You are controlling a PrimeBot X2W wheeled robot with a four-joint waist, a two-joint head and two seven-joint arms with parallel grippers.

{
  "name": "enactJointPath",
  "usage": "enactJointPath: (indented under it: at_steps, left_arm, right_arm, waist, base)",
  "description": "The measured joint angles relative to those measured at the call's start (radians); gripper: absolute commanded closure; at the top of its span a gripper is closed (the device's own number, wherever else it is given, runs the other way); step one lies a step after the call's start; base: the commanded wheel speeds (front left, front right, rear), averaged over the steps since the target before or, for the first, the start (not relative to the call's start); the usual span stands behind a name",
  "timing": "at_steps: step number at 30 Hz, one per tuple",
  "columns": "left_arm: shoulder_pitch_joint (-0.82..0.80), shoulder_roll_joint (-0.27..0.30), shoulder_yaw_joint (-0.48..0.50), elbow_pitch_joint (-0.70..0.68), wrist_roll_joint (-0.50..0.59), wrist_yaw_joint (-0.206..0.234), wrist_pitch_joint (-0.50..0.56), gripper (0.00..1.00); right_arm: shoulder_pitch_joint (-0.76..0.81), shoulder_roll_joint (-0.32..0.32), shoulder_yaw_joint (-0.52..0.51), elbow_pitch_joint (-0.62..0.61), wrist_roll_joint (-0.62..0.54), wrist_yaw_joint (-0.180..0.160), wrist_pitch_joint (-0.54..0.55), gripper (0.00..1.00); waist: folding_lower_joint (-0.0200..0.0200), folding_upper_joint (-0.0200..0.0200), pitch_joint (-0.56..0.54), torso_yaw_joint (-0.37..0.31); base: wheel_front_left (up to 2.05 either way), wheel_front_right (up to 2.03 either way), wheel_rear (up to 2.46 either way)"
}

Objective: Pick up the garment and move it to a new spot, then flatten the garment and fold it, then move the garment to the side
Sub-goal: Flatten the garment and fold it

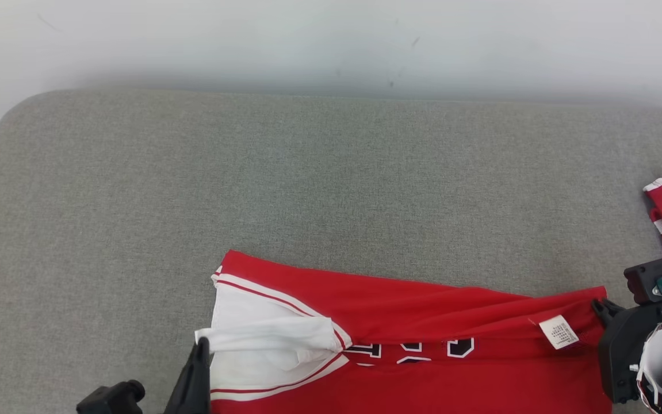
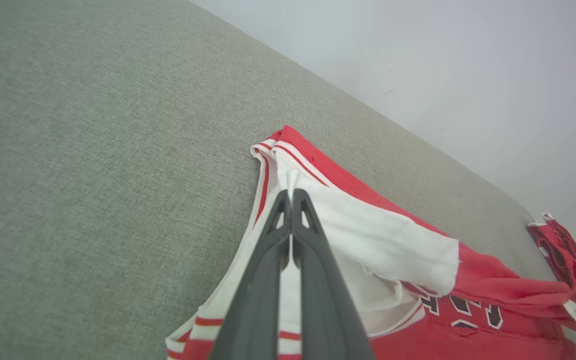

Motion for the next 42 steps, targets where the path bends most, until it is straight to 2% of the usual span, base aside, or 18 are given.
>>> enactJointPath:
  at_steps: [5,27,28,29,30,32,35,42]
  left_arm:
    - [0.039,-0.006,-0.026,0.009,-0.014,-0.002,0.024,1.00]
    - [0.071,-0.018,-0.039,0.108,-0.036,-0.030,0.004,1.00]
    - [0.071,-0.018,-0.039,0.108,-0.036,-0.030,0.004,1.00]
    - [0.069,-0.019,-0.040,0.115,-0.036,-0.032,0.001,1.00]
    - [0.065,-0.017,-0.044,0.125,-0.035,-0.036,0.001,1.00]
    - [0.052,-0.009,-0.057,0.148,-0.012,-0.035,-0.003,1.00]
    - [0.032,0.007,-0.074,0.187,0.038,-0.020,-0.021,0.00]
    - [0.013,0.015,-0.088,0.253,0.078,-0.011,-0.057,0.00]
  right_arm:
    - [0.000,-0.013,0.009,0.020,-0.013,0.000,0.009,1.00]
    - [0.039,-0.007,-0.023,0.025,-0.034,0.000,0.067,1.00]
    - [0.039,-0.007,-0.023,0.025,-0.034,0.000,0.067,0.82]
    - [0.042,-0.004,-0.024,0.022,-0.034,0.000,0.069,0.56]
    - [0.046,0.003,-0.029,0.021,-0.034,0.000,0.069,0.00]
    - [0.054,0.026,-0.044,0.022,-0.034,0.000,0.071,0.00]
    - [0.058,0.049,-0.058,0.017,-0.034,0.000,0.073,0.00]
    - [0.111,0.130,-0.149,-0.046,-0.039,0.000,0.060,0.00]
  waist:
    - [0.0000,0.0000,-0.001,-0.001]
    - [0.0002,0.0002,0.011,0.019]
    - [0.0002,0.0002,0.011,0.019]
    - [0.0001,0.0002,0.010,0.018]
    - [0.0001,0.0001,0.011,0.018]
    - [0.0001,0.0001,0.011,0.017]
    - [0.0001,0.0001,0.010,0.017]
    - [0.0001,0.0002,-0.001,0.022]
  base:
    - [0.00,0.00,0.00]
    - [0.00,0.00,0.00]
    - [0.00,0.00,0.00]
    - [0.00,0.00,0.00]
    - [0.00,0.00,0.00]
    - [0.00,0.00,0.00]
    - [0.00,0.00,0.00]
    - [0.00,0.00,0.00]
